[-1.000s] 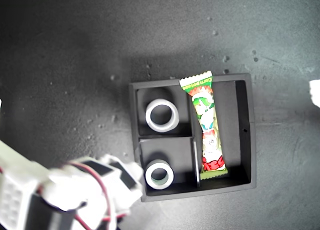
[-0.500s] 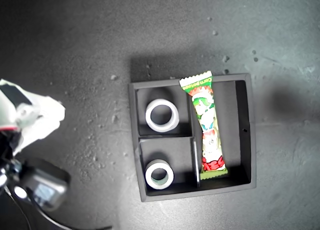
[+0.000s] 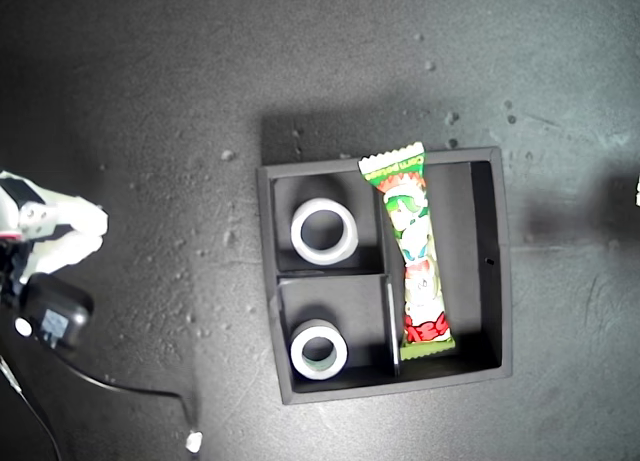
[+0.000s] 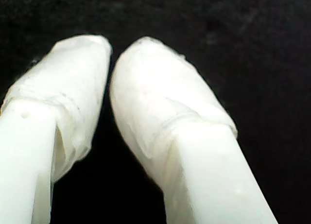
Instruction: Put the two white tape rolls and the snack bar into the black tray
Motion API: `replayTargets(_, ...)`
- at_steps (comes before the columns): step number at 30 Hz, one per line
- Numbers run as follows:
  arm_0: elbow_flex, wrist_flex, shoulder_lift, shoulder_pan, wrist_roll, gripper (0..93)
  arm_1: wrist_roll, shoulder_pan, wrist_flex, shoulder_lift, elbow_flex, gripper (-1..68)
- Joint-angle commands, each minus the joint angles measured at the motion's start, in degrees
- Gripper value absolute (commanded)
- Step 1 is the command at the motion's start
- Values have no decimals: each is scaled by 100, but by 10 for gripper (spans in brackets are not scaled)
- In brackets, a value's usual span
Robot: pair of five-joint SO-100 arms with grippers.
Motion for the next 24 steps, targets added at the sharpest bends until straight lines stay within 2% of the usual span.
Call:
replayTargets(1,220,193,589,88,-123,1,35,-70,-237,62,202,-6)
replayTargets(9,580,536,1239,44,-97,1,9,-158,-466,114,694,-6)
replayTargets(13,782,650,1239,44,-123,1,167,-167,-123,114,694,-5)
replayTargets(17,1397,334,1239,97,114,1,53,-229,-53,114,694,-3)
replayTargets(24,1661,352,1248,26,-334,2,-53,-352,132,79,694,0)
